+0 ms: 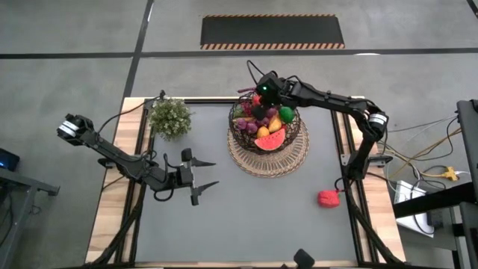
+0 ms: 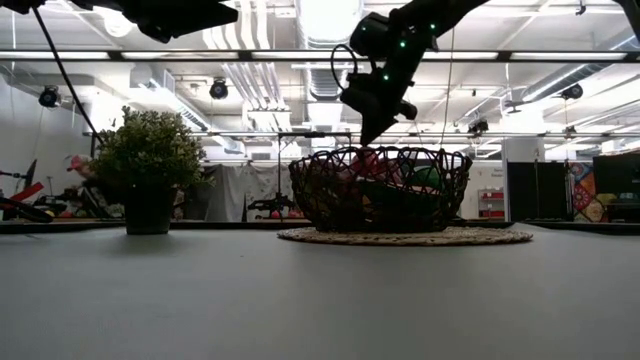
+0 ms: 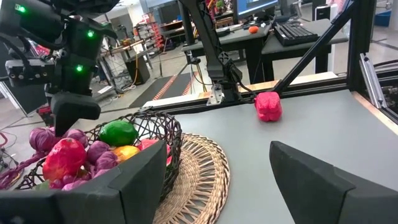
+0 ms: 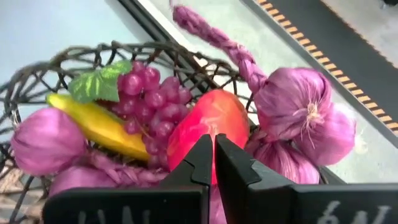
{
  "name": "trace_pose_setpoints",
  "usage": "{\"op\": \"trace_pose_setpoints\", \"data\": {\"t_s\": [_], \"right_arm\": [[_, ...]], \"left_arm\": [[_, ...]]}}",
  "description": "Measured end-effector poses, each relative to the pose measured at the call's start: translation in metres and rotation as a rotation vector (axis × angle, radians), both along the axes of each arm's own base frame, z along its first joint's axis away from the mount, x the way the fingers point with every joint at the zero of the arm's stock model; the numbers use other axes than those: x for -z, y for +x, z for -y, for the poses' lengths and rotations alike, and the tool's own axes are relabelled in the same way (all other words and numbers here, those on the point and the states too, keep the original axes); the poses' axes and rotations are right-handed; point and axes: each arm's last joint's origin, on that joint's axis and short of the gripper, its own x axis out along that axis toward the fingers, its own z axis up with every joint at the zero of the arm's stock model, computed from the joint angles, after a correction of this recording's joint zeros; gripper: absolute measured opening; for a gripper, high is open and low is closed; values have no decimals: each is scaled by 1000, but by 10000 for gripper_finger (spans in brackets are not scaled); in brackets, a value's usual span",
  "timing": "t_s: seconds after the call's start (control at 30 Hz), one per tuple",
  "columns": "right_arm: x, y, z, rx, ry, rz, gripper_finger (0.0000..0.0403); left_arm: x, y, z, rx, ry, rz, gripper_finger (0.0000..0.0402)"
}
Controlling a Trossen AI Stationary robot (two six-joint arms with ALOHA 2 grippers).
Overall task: Build produce basket
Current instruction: Put the red mango into the black wire basket, then put the red bell pepper into the black wire basket
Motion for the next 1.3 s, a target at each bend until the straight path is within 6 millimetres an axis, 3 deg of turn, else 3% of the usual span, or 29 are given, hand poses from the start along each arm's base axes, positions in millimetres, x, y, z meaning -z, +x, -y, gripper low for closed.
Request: {"op": "trace_pose_setpoints", "data": {"t_s": [0.13, 0.33, 0.93, 1.17, 1.3], "right_arm": [[-5, -3, -3, -26, 53, -26, 8], [5, -8, -7, -44, 119, -87, 8], [22, 8, 8, -1, 15, -38, 8], [9, 9, 1, -16, 14, -38, 8], [-17, 13, -28, -101, -28, 15, 8]], "left_arm": [[0, 0, 0, 0, 0, 0, 266], [0, 0, 0, 0, 1, 0, 266], [0, 0, 0, -1, 2, 0, 266], [0, 0, 0, -1, 2, -1, 266], [-2, 0, 0, -2, -63, 29, 266]]}}
